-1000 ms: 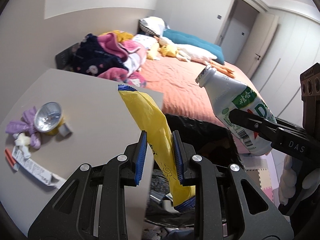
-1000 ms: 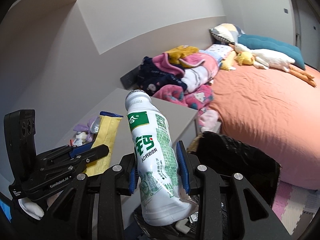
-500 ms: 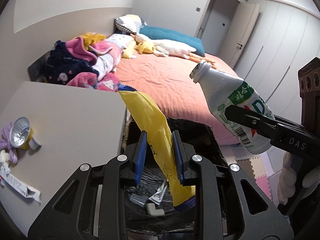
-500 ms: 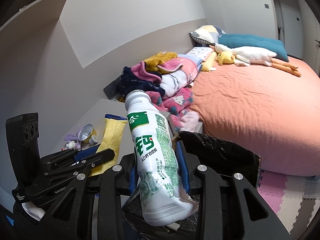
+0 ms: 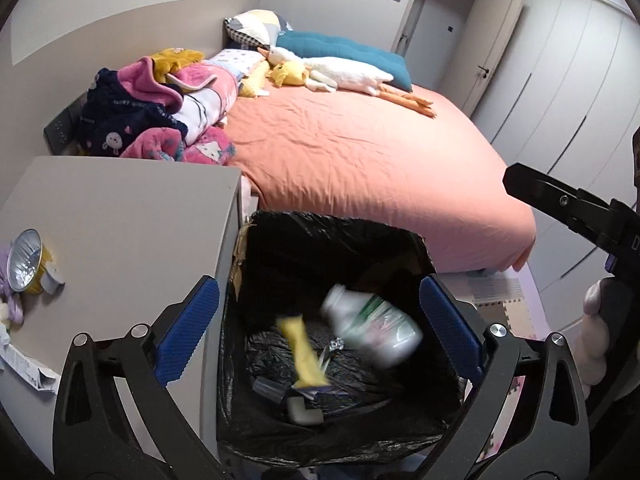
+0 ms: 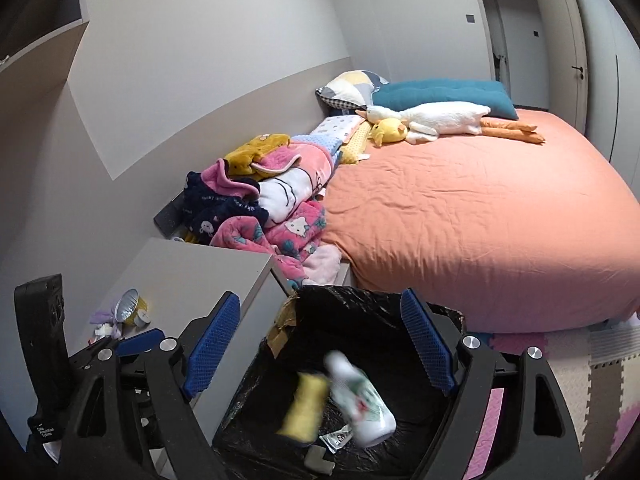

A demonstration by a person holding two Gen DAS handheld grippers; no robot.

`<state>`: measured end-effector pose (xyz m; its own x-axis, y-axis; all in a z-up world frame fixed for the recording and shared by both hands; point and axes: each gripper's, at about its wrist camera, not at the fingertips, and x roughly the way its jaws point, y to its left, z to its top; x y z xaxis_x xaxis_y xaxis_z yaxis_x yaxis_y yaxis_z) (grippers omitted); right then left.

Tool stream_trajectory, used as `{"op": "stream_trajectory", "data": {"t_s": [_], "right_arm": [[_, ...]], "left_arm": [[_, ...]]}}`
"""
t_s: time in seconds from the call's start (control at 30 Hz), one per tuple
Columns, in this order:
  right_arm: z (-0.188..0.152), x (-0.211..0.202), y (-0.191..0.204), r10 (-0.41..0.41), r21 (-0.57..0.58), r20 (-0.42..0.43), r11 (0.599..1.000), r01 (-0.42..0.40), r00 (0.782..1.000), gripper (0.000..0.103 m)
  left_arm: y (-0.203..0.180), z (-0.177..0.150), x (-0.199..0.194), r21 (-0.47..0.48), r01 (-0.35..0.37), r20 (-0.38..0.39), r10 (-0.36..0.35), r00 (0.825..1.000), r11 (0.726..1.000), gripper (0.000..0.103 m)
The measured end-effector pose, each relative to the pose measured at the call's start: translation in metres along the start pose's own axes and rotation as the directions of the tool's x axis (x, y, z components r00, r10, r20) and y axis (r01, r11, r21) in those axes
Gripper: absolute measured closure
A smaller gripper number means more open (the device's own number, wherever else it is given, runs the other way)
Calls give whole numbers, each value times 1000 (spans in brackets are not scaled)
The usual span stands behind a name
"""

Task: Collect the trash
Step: 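Open both tools over the trash bag to drop packet and bottle, then move both tools back over the table toward the remaining items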

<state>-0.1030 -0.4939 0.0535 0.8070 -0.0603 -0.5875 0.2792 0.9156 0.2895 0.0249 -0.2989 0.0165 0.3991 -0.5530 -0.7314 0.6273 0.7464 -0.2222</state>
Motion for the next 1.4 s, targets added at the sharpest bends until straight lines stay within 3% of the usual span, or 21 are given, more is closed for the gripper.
{"op": "stream_trajectory", "data": {"t_s": [0.8, 1.4], "right_arm": [[-7, 30, 70, 131, -125, -60, 982, -138, 989, 20], [-31, 65, 154, 239, -213, -168, 939, -272, 956, 20]], "left_arm": [[54, -25, -36, -123, -120, 41, 126, 991, 985, 6], [124, -69, -86, -269, -254, 34, 273, 961, 929, 6]]}}
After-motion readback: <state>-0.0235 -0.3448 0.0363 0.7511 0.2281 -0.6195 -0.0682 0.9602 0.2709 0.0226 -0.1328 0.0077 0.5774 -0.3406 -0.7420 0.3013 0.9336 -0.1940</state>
